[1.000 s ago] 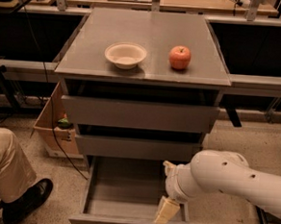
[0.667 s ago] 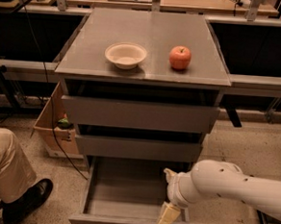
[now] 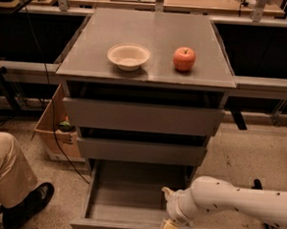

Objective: Close bottom drawer

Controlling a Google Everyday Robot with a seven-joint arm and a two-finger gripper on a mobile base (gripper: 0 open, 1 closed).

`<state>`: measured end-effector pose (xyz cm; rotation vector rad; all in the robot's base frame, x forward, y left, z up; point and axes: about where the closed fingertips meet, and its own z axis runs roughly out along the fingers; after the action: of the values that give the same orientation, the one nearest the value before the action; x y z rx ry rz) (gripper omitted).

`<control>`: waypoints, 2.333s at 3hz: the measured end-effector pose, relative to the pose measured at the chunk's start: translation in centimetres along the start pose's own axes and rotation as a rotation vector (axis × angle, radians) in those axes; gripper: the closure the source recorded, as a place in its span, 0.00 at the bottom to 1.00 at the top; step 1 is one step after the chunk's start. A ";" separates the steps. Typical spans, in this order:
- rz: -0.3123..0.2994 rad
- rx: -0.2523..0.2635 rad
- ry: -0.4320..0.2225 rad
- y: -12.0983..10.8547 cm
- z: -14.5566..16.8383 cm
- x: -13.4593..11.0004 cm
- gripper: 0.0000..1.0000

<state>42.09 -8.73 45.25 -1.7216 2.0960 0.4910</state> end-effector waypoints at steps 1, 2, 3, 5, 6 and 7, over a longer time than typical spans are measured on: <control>0.000 0.000 0.000 0.0 0.0 0.0 0.00; 0.051 -0.035 -0.019 -0.8 3.4 0.9 0.00; 0.111 -0.083 -0.042 -1.5 7.7 2.1 0.00; 0.181 -0.138 -0.068 -1.6 15.4 5.2 0.00; 0.202 -0.114 -0.083 -1.9 18.9 6.8 0.00; 0.208 -0.080 -0.093 -2.5 22.1 8.0 0.00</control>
Offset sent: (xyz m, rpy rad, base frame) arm 0.0165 0.0169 -0.0742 0.0633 0.1154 -0.0652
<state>44.70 -5.07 22.07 -1.4985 2.2262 0.7106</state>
